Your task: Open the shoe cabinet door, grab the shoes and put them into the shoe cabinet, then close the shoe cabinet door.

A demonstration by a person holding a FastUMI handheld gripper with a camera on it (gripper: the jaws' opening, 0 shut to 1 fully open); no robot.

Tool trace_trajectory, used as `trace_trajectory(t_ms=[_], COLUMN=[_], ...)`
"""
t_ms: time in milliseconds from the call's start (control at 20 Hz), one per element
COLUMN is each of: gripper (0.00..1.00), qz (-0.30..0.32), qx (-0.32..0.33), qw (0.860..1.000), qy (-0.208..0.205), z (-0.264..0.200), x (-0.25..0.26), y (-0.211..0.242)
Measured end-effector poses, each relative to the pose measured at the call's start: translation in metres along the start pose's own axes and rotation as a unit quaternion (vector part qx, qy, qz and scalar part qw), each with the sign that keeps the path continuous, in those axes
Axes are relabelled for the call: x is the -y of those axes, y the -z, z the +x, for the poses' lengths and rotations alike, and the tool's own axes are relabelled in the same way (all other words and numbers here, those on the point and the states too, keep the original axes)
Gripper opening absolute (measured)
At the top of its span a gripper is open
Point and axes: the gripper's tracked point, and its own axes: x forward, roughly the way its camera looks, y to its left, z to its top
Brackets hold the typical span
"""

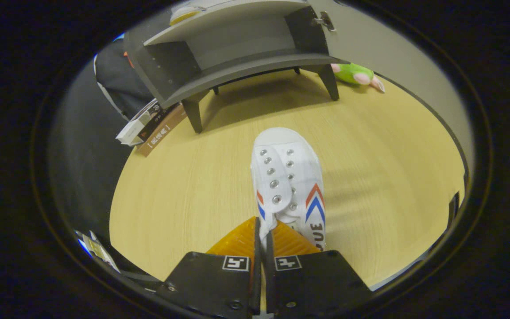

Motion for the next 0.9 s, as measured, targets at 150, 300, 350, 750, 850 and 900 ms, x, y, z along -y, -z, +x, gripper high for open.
trace_trajectory(t_ms=[150,300,350,750,850,900], gripper=[0.04,0.03,0.04,0.04,0.03,0.03], qz=[-0.019,-0.074,-0.088,-0.097,-0.094,-0.096], qx=[0.017,0.064,0.073,0.082,0.092,0.099], qw=[1.0,0.995,0.993,0.992,0.991,0.99], qy=[-0.007,-0.005,-0.007,-0.015,-0.025,-0.028], z=[-0.013,-0.03,-0.04,-0.058,-0.07,-0.079], x=[0.003,-0.006,-0.006,-0.008,-0.01,-0.011], y=[-0.016,-0.048,-0.056,-0.063,-0.074,-0.08])
